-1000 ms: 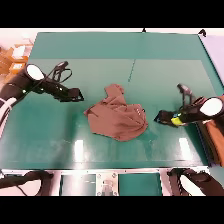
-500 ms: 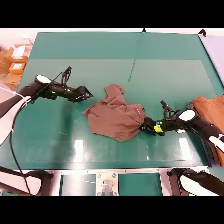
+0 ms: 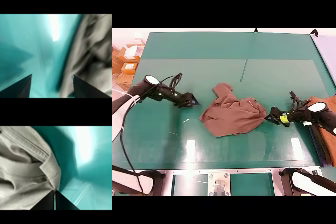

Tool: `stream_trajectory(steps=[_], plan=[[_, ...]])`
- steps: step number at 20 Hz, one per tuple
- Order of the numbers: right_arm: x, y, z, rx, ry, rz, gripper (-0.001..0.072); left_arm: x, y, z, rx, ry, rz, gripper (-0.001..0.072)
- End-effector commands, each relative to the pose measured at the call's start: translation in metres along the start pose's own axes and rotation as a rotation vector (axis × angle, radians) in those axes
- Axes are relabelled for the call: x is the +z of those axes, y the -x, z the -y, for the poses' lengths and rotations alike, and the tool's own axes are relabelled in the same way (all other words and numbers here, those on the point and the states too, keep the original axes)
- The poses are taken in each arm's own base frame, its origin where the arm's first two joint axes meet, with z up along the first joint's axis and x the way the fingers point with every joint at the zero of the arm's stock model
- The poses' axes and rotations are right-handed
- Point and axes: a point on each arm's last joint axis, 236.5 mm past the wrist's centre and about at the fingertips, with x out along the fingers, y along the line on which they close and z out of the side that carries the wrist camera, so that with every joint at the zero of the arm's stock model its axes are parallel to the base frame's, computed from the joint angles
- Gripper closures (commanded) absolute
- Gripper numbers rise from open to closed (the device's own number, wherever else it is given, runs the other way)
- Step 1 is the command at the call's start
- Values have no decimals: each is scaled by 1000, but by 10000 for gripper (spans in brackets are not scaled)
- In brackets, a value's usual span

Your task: Fold the shirts.

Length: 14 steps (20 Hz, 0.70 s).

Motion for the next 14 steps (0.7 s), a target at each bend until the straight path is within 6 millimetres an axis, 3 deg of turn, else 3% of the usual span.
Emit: stream_trajectory(steps=[1, 8, 9, 10, 11, 12, 14], plan=[[7, 8, 7, -6, 0, 11, 699, -34, -8, -6, 52, -2, -137, 177], [9, 8, 5, -5, 7, 17, 699, -51, -60, 45, 68, -166, -185, 195], [9, 8, 5, -5, 7, 18, 699, -55, -64, 51, 67, -184, -197, 398], [10, 9, 5, -5, 7, 19, 699, -56, -69, 56, 69, -201, -197, 477], [11, 9, 3, 0, 6, 22, 699, -55, -73, 59, 74, -216, -187, 480], [14, 11, -1, 11, 4, 30, 699, -53, -75, 60, 81, -231, -176, 685], [26, 20, -17, 47, 25, 55, 700, -41, -69, 59, 92, -235, -144, 688]])
